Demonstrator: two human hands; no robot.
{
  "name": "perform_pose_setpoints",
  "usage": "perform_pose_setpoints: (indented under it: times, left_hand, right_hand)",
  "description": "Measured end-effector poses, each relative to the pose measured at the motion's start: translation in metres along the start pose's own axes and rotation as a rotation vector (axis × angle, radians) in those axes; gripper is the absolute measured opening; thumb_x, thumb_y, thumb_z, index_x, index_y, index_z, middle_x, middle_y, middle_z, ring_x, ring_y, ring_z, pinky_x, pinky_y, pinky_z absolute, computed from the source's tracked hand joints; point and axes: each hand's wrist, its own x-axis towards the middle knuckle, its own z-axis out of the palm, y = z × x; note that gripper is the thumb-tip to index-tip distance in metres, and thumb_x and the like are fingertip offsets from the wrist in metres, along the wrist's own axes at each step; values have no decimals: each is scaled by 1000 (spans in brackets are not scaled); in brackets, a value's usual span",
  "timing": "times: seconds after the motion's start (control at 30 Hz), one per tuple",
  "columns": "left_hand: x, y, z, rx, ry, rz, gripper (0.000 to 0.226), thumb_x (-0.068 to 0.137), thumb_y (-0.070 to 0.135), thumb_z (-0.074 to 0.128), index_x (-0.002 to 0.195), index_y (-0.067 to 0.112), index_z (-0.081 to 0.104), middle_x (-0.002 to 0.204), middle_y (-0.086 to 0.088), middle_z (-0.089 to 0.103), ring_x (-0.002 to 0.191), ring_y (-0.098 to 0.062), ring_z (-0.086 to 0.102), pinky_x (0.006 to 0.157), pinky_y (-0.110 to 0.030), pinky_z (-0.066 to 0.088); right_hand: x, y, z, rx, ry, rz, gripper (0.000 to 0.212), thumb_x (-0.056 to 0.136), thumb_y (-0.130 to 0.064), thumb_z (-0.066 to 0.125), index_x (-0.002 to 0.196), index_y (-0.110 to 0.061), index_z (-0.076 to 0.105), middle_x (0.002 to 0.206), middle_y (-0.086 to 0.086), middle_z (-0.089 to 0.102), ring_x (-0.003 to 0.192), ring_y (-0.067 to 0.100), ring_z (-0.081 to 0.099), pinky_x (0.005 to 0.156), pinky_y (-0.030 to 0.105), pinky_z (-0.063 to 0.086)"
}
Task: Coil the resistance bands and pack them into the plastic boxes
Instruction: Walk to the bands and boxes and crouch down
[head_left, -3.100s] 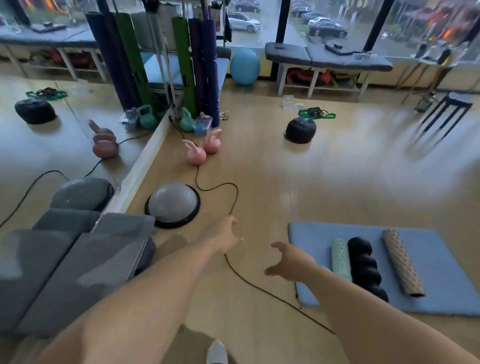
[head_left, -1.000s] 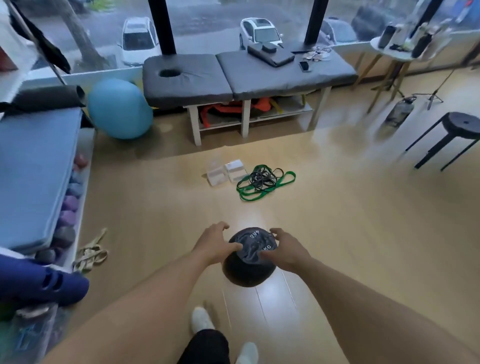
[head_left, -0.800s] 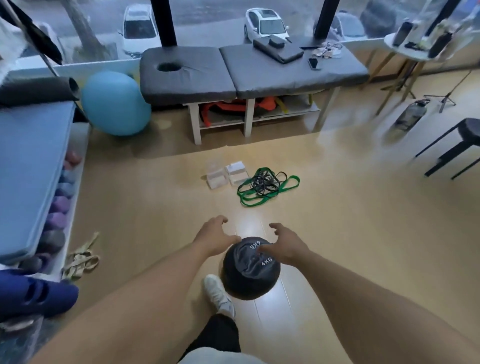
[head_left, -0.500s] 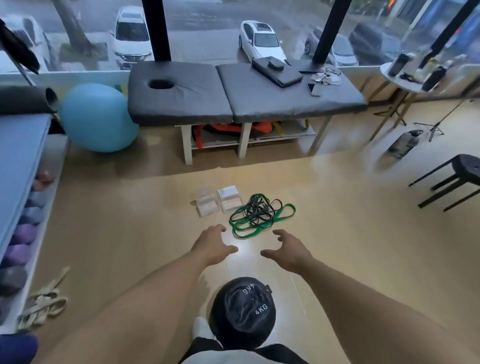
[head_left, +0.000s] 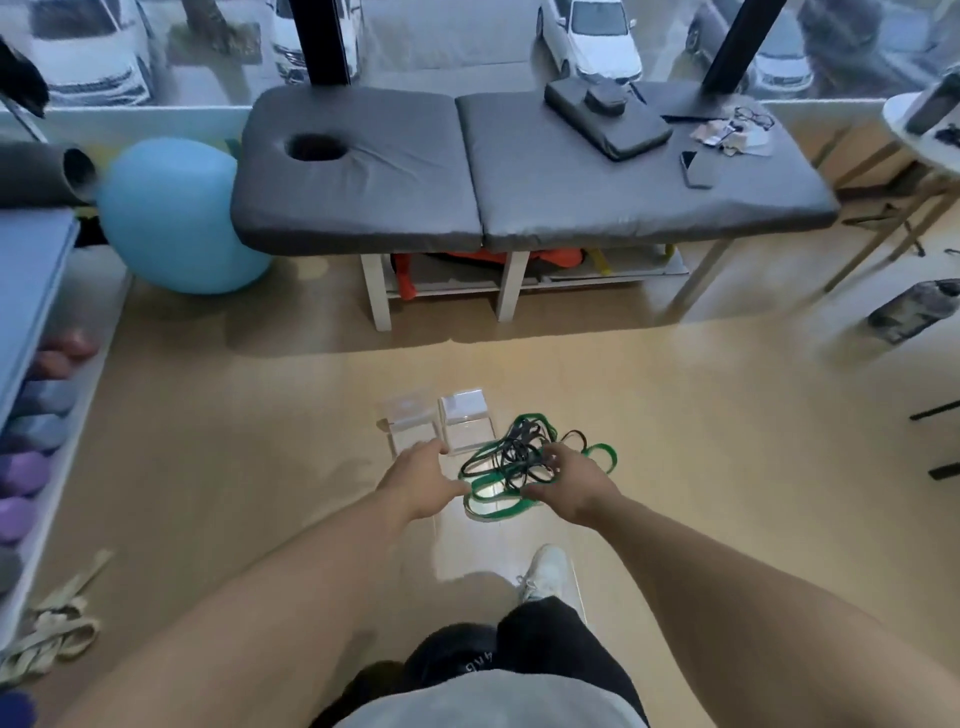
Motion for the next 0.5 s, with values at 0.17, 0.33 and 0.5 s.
perform_pose_setpoints:
  times: [0.17,0.33,0.5]
  left_hand:
    - [95,34,23,-103,-19,-58,70,83,45,80,142,20,52,148,-2,53,133,-21,51,102,-29,43]
    - [196,18,52,-101,-87,-84,64,86,41,78,141,20,52,146,-2,54,130,-21,54,99,-25,41]
    - [304,-49,96,16,-159,-65,64,88,39,77,143,20,51,150,2,51,132,-21,52,105,-29,41]
  right_hand:
    - [108,14,-27,-25,-73,19,76,84,-43,75,149,-20,42,138,5,60,121,24,60,99,32,48]
    - [213,26,10,-30,-115,41,69,87,-39,71,148,-23,42,138,4,60,122,25,59,99,32,48]
    - [327,56,100,-45,-148,47,66,89,-36,67,148,-22,42,140,5,58,125,27,57,103,37,47]
